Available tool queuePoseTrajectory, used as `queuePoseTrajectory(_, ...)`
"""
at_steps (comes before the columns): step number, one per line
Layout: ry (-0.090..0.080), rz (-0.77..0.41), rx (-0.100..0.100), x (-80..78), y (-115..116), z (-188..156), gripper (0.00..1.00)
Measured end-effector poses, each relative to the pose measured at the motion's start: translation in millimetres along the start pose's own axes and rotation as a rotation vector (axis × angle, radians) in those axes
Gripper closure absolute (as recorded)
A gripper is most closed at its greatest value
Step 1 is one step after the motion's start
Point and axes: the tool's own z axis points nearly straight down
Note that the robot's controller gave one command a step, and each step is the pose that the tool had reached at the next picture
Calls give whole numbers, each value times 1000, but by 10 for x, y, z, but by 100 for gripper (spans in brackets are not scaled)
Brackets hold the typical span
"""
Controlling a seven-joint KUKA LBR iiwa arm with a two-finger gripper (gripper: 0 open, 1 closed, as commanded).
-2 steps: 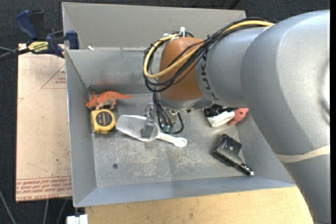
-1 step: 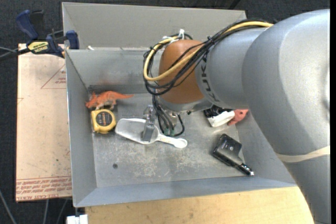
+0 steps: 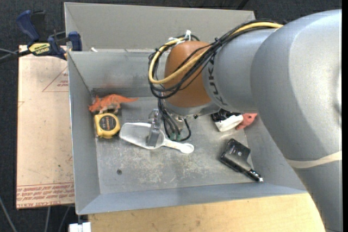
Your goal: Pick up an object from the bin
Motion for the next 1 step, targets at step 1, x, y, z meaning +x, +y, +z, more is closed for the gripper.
queuePoseTrajectory(1,-2,-54,-1,-89,60,-736,100)
